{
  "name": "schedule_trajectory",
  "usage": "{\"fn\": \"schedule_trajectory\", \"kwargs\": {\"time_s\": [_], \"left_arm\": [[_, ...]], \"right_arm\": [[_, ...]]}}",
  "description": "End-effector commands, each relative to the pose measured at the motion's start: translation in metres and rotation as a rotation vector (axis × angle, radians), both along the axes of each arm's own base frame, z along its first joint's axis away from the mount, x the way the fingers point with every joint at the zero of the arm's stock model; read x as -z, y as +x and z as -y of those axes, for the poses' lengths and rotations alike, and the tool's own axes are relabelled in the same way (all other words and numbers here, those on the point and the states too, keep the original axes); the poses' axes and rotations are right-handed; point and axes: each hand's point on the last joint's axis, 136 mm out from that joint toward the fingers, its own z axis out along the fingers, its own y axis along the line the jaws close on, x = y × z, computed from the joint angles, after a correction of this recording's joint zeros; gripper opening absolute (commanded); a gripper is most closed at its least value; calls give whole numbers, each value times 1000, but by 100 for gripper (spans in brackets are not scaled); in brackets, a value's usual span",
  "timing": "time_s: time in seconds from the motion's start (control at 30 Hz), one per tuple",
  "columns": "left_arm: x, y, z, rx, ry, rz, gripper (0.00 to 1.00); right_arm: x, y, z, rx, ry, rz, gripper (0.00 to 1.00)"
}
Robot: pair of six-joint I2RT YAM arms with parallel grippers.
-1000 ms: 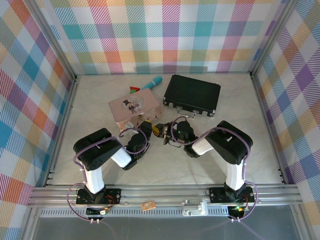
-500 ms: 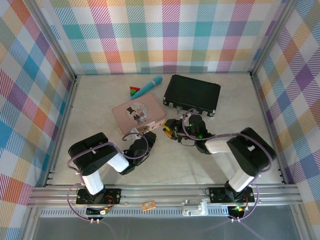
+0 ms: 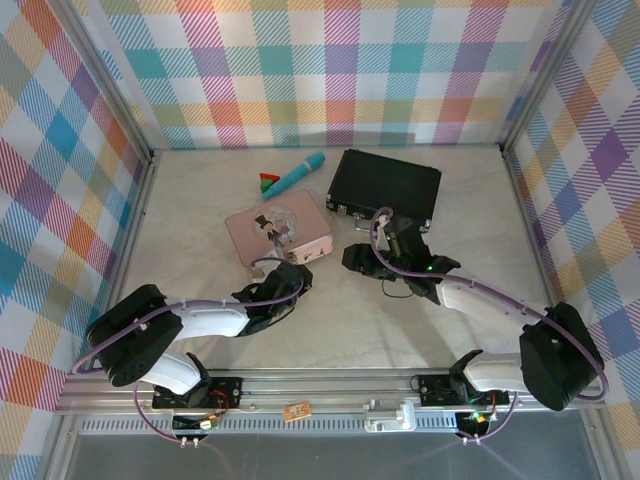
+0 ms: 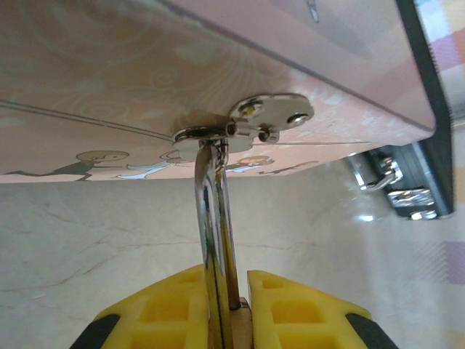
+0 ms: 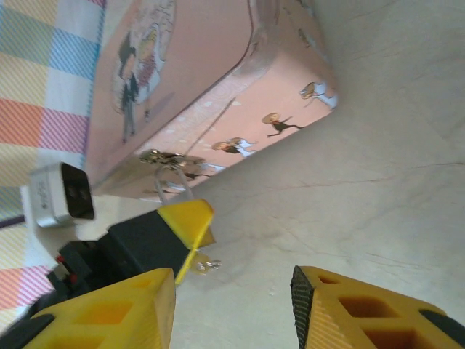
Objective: Unlock the padlock with the key
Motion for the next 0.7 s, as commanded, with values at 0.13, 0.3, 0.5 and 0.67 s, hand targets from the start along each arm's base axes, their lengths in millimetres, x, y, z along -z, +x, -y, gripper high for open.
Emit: {"fn": "schedule_trajectory", "kwargs": {"time_s": [0.13, 0.3, 0.5, 0.67], "left_arm": [[20, -5, -5, 72, 227, -58, 4], [30, -5, -6, 104, 315, -89, 13], [35, -5, -9, 99, 342, -118, 39], [20, -5, -25, 43, 346, -105, 61]], "right_arm": [[13, -10, 12, -76, -145, 30, 46], [18, -11, 10, -113, -172, 52, 46], [18, -14, 8, -159, -208, 86, 45], [20, -16, 4, -189, -249, 114, 46]]}}
